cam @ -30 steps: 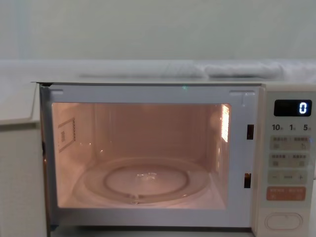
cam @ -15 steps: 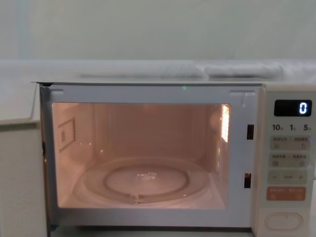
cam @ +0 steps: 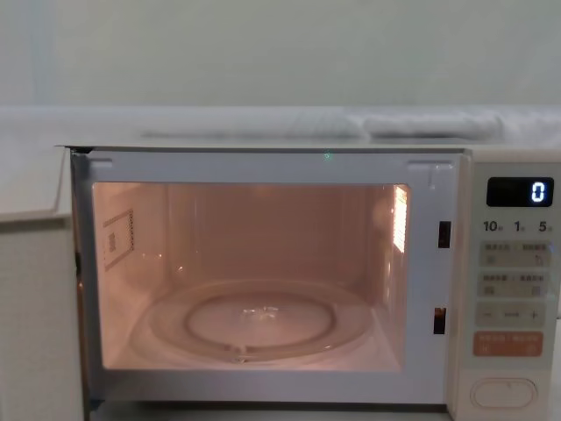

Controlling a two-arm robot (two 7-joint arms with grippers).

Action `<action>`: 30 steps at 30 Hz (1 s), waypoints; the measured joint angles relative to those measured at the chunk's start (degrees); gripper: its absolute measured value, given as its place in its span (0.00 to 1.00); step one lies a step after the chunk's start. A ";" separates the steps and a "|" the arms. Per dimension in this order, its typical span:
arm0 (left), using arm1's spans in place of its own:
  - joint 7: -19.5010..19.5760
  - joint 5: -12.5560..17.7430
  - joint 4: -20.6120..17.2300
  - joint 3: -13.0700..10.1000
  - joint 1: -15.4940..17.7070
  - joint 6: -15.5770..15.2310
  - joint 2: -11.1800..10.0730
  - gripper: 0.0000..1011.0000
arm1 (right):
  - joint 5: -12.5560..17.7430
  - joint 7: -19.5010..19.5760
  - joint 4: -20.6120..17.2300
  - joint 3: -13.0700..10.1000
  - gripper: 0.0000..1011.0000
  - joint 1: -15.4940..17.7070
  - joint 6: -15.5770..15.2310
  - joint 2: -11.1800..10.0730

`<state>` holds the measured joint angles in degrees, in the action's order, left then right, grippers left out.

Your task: Press the button to open the microwave door with one hand; close the microwave door with the other hand.

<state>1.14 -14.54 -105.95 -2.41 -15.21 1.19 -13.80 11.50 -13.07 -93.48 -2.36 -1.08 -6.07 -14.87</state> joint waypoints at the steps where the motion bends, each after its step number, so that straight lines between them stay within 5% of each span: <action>1: 0.00 0.00 0.00 0.00 0.00 0.00 0.00 0.99 | 0.00 0.00 0.00 0.00 0.99 0.00 0.00 0.00; 23: 0.00 0.00 0.00 0.00 0.00 0.00 0.00 0.99 | 0.00 0.00 0.00 0.00 0.99 0.00 0.00 0.00; 30: 0.00 0.00 0.00 0.00 0.00 -0.01 0.00 0.87 | 0.00 0.00 0.00 0.00 0.99 0.00 0.00 0.00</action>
<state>1.14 -14.54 -105.95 -2.42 -15.21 1.18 -13.81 11.51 -13.07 -93.48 -2.36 -1.08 -6.07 -14.87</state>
